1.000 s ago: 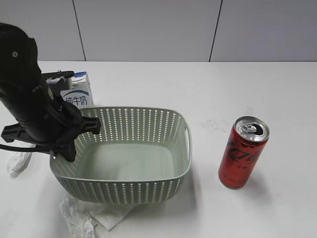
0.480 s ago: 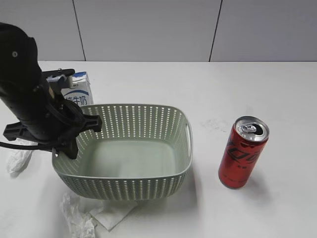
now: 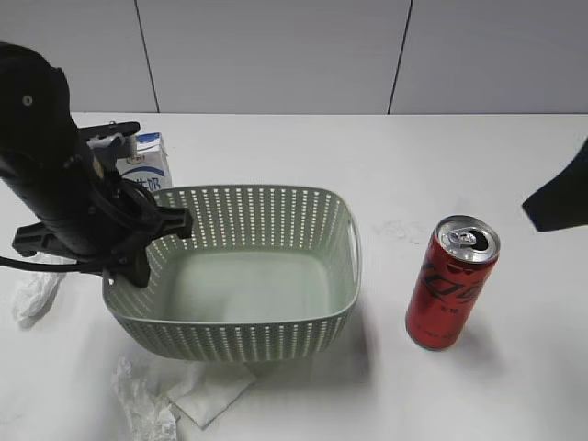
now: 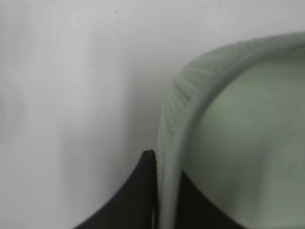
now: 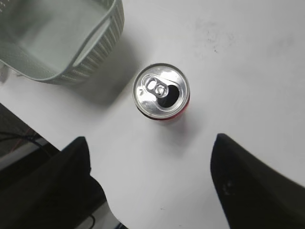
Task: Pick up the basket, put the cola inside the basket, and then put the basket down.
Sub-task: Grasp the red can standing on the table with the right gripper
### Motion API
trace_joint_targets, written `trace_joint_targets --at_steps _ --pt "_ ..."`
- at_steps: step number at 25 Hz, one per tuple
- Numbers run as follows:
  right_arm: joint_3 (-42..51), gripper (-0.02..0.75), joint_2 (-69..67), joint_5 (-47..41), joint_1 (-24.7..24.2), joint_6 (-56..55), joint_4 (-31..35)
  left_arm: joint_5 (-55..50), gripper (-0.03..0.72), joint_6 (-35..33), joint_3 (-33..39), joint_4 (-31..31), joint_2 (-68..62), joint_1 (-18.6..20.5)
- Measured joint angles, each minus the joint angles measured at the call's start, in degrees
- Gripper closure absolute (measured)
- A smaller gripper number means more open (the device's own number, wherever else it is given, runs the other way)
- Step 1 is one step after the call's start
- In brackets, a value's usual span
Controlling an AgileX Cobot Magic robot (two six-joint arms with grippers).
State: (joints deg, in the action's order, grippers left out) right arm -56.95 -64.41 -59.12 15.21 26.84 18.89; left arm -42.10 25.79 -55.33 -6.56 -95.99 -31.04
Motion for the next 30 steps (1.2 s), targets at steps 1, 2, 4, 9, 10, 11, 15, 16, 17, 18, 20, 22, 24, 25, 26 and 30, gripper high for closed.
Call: trace_joint_targets --at_steps 1,2,4,9,10,11,15,16,17,18,20,22,24,25,26,30 --pt "-0.8 0.144 -2.46 -0.47 1.2 -0.26 -1.45 0.06 0.69 0.0 0.0 -0.14 0.0 0.0" --pt "-1.7 0.144 -5.2 -0.88 2.41 -0.98 -3.38 0.29 0.69 0.0 0.0 -0.17 0.0 0.0" --pt "-3.16 0.144 -9.66 -1.01 5.62 -3.5 -7.23 0.64 0.69 0.0 0.0 -0.17 0.0 0.0" --pt "-5.0 0.142 -17.53 1.12 10.63 -12.02 -11.11 1.04 0.69 0.0 0.0 -0.23 0.0 0.0" --pt "-5.12 0.143 -18.58 1.93 10.79 -13.94 -11.17 1.04 0.69 0.0 0.0 -0.23 0.0 0.0" --pt "-5.12 0.143 -19.34 2.47 10.85 -15.4 -11.31 1.04 0.69 0.0 0.0 -0.23 0.0 0.0" --pt "-5.18 0.143 -21.67 4.11 10.85 -18.4 -11.36 1.1 0.69 0.0 0.0 -0.23 0.0 0.0" --pt "-5.18 0.143 -22.28 4.39 10.85 -18.77 -11.36 1.22 0.69 0.0 0.0 -0.23 0.0 0.0" --pt "-5.18 0.143 -22.92 4.76 10.85 -19.2 -11.43 1.35 0.69 0.0 0.0 -0.23 0.0 0.0" --pt "-5.18 0.143 -23.51 5.1 10.85 -19.28 -11.48 1.51 0.69 0.0 0.0 -0.23 0.0 0.0" --pt "-5.18 0.143 -24.81 5.73 10.85 -19.47 -11.48 1.92 0.69 0.0 0.0 -0.23 0.0 0.0" --pt "-5.18 0.143 -26.01 5.96 10.85 -19.52 -11.48 2.09 0.69 0.0 0.0 -0.23 0.0 0.0" --pt "-5.18 0.144 -27.58 6.05 10.85 -19.61 -11.54 2.15 0.69 0.0 0.0 -0.24 0.0 0.0" --pt "-5.18 0.144 -28.29 6.05 10.85 -19.61 -11.59 2.21 0.69 0.0 0.0 -0.3 0.0 0.0" --pt "-5.18 0.146 -29.01 6.05 10.85 -19.61 -11.59 2.21 0.69 0.0 0.0 -0.3 0.0 0.0" --pt "-5.18 0.175 -29.79 5.99 10.85 -19.61 -11.53 2.26 0.69 0.0 0.0 -0.3 0.0 0.0"
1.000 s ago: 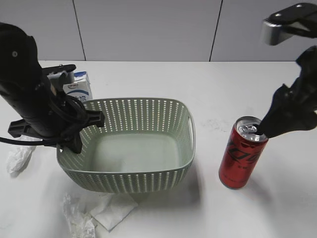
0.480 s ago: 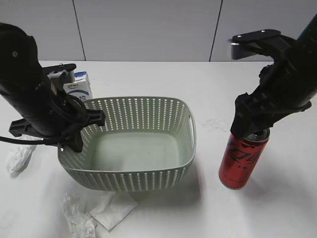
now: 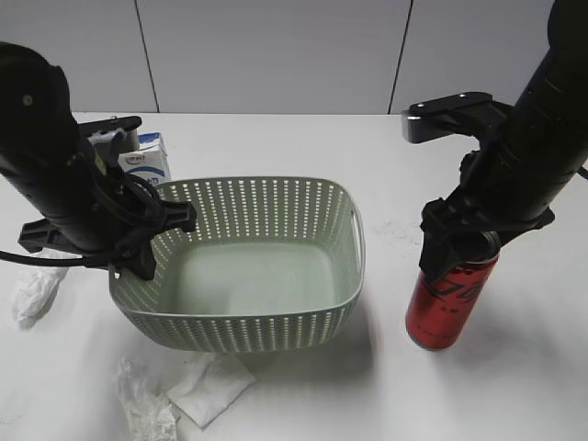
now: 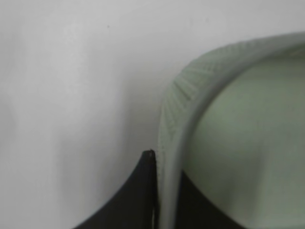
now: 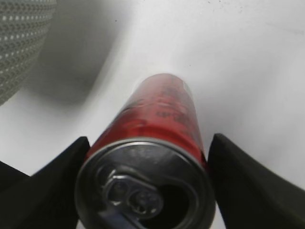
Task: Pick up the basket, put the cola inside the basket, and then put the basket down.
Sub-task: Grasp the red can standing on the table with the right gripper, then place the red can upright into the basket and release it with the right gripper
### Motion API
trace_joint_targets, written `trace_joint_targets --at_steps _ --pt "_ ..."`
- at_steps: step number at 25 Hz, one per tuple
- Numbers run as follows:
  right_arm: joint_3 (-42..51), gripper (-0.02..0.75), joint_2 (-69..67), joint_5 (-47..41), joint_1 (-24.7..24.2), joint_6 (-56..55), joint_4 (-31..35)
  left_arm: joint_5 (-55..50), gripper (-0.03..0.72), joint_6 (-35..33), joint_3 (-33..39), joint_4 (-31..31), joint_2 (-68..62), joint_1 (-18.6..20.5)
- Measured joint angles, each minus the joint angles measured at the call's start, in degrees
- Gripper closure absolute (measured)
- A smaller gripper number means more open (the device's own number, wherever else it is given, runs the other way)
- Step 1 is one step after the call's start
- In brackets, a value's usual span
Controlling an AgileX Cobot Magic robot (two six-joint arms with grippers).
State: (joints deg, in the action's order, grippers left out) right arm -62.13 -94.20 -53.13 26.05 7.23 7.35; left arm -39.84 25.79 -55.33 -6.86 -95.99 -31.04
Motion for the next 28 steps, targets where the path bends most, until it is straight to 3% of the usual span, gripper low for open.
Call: trace_joint_targets --at_steps 8,16,23,26,28 --pt "-2.34 0.221 0.0 -5.5 0.05 -0.06 -1.8 0.31 0.69 0.0 0.0 -0.06 0.0 0.0" --pt "-17.27 0.221 0.98 -14.81 0.05 -0.06 -5.87 0.31 0.69 0.0 0.0 -0.06 0.0 0.0" --pt "-32.82 0.221 3.15 -15.17 0.22 -0.06 3.71 0.31 0.69 0.0 0.0 -0.12 0.0 0.0" --pt "-36.04 0.221 3.36 -15.17 1.53 1.09 9.06 0.31 0.69 0.0 0.0 -0.12 0.0 0.0" --pt "-36.38 0.221 3.3 -15.23 3.6 1.43 8.93 0.31 0.69 0.0 0.0 -0.12 0.0 0.0"
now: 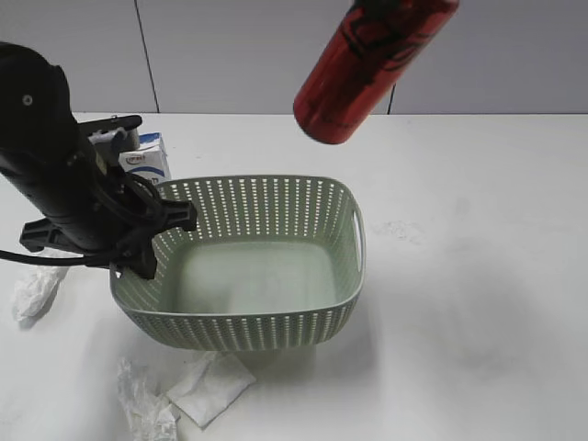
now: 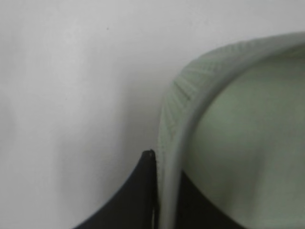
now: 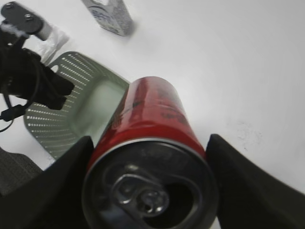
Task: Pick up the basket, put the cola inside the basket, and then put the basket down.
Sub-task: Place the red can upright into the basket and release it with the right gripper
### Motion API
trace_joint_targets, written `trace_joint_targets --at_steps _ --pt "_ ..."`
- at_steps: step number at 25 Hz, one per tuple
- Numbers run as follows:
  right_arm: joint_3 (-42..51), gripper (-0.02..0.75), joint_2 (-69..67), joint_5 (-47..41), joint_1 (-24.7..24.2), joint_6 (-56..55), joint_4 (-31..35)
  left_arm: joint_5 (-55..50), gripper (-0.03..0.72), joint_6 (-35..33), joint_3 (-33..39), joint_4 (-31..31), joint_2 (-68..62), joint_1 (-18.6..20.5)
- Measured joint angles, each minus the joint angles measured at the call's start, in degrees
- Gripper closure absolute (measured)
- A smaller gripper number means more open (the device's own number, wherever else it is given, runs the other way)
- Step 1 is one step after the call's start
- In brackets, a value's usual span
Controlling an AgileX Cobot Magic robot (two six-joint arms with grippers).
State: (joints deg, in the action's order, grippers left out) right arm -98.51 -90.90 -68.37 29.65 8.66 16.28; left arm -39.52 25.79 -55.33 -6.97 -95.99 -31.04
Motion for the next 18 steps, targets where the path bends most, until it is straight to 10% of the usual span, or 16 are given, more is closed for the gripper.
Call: trace_joint_targets --at_steps 18 --pt "0.05 0.221 -21.11 -0.48 16.06 1.85 -12.19 0.23 0.69 0.0 0.0 0.17 0.0 0.0"
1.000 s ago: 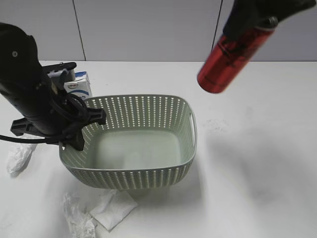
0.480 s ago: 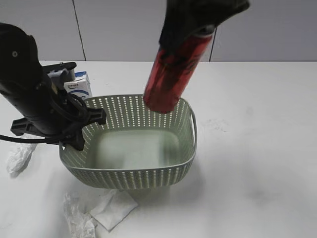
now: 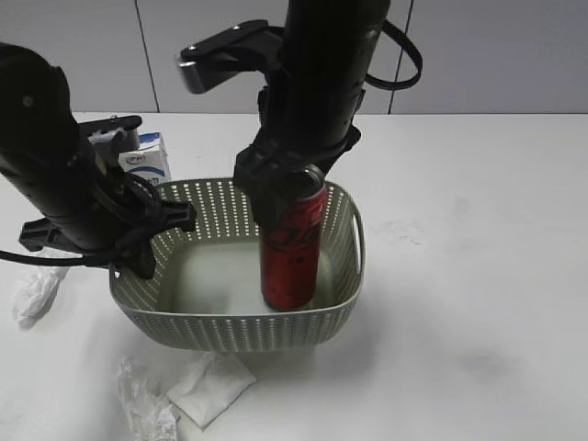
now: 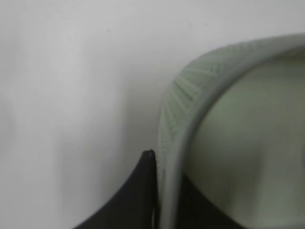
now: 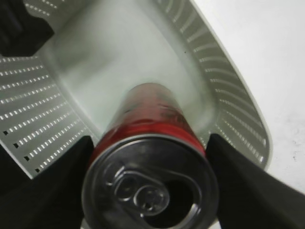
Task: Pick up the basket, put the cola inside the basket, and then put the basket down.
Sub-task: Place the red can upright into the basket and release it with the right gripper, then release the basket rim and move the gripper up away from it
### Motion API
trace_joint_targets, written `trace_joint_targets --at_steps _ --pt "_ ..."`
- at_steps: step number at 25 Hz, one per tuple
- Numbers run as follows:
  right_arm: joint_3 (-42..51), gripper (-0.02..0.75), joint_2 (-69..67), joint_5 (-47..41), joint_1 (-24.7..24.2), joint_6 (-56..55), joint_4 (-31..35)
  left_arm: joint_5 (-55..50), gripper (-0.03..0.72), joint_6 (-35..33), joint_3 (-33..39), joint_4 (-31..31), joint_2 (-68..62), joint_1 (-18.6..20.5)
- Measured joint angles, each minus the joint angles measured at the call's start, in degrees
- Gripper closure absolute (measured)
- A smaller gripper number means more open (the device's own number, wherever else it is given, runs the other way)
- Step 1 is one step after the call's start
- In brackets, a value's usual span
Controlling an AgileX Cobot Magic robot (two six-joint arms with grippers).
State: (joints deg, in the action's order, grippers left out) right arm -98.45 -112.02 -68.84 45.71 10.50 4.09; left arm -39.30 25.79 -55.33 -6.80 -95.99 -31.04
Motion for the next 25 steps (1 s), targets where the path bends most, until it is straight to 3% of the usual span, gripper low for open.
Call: trace_joint_targets --at_steps 5,13,16,25 --pt "0.0 0.1 0.46 0.05 0.0 0.05 0.05 -0.02 0.69 0.0 0.0 0.27 0.0 0.0" --pt "-5.17 0.094 4.28 -0.06 -3.02 0.22 -0.85 -0.02 0.69 0.0 0.0 0.38 0.0 0.0" --pt "-7.7 0.101 4.55 0.09 -9.05 0.21 -1.11 -0.02 0.69 0.0 0.0 0.44 0.0 0.0" --pt "-7.56 0.144 5.45 0.14 -33.04 -3.22 -1.77 -0.02 0.69 0.0 0.0 0.49 0.0 0.0"
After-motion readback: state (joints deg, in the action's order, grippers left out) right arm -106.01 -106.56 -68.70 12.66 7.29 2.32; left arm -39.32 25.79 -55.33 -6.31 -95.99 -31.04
